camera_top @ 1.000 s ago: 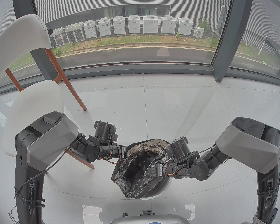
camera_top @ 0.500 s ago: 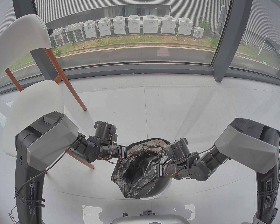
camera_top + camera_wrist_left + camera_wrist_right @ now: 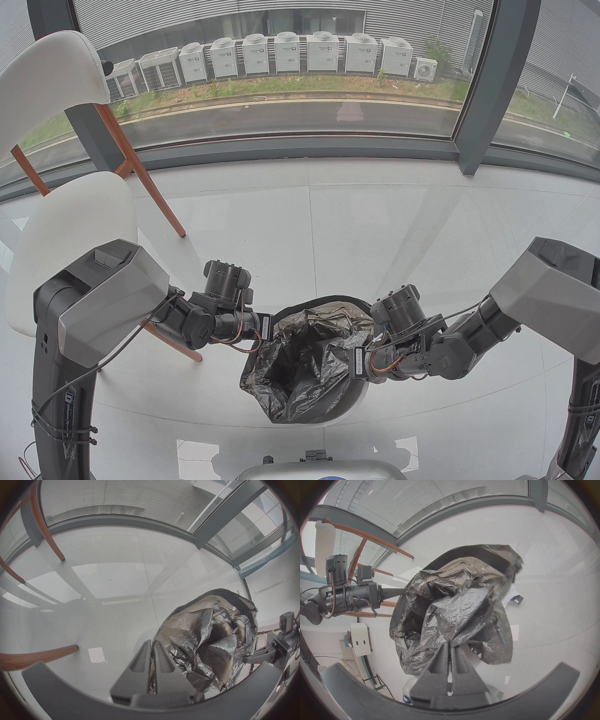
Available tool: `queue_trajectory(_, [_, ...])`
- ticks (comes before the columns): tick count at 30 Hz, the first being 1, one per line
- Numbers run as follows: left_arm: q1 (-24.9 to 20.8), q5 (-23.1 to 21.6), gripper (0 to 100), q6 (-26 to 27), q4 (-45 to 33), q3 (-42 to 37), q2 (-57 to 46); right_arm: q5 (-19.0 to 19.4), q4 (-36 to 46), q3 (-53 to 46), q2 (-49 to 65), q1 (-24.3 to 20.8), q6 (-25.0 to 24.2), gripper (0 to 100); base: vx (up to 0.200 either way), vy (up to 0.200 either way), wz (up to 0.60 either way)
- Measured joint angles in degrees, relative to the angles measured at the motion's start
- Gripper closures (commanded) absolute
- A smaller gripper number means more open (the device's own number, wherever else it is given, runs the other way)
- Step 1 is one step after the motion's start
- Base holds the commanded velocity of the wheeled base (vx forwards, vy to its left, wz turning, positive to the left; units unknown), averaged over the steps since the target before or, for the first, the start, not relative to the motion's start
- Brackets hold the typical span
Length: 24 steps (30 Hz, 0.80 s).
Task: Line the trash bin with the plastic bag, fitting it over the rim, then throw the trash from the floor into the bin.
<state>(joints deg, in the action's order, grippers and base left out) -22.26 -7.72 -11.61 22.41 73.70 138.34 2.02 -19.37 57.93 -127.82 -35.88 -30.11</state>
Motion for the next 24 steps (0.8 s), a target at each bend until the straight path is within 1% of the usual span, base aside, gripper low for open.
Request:
queue_trajectory(4, [0.0,0.0,100,0.0,0.0,-0.1,0.0,1.0,5.4,-1.4,2.8,0.4,0.0,100,0.000,0.000,0.00])
queue_trajectory(7, [-0.1,0.0,100,0.0,0.0,-0.2,0.0,1.9,7.7,-2.7,4.9,0.8,0.0,100,0.000,0.000,0.00])
queue_trajectory(13, [-0.1,0.0,100,0.1,0.0,-0.3,0.0,2.1,9.3,-5.8,7.5,1.0,0.0,100,0.000,0.000,0.00])
queue_trajectory(19, [0.5,2.3,100,0.1,0.0,-0.1,0.0,2.2,9.7,-8.3,8.6,0.7,0.4,100,0.000,0.000,0.00])
queue_trajectory(24, [1.6,2.6,100,0.0,0.0,-0.3,-0.2,2.3,9.7,-8.4,8.9,0.3,0.4,100,0.000,0.000,0.00])
